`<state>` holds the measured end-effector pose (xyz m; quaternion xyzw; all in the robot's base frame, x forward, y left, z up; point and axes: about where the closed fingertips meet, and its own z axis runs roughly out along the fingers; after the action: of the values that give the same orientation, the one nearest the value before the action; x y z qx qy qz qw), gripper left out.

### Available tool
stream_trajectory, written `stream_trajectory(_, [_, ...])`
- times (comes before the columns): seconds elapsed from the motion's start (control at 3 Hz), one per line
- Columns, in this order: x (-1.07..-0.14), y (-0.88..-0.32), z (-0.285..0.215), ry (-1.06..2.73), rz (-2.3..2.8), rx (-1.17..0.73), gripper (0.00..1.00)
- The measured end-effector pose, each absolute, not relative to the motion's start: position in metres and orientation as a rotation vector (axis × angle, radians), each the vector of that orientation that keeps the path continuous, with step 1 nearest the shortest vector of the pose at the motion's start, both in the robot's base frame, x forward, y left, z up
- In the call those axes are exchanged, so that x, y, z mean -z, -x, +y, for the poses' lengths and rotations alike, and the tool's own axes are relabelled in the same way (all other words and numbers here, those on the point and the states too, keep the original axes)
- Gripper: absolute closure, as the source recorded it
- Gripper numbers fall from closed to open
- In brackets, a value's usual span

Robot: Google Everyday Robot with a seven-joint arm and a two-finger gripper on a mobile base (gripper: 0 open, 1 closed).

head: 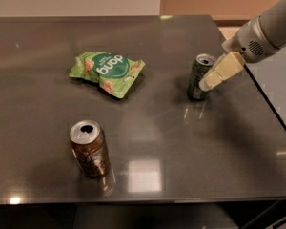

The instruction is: Knock green can over

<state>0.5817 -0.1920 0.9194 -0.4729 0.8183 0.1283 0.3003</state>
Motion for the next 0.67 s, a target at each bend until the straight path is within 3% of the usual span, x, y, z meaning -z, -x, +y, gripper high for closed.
stream_trajectory(0.67, [-0.8999, -0.5952, -0.1845, 1.147, 2.11, -0.412, 0.0])
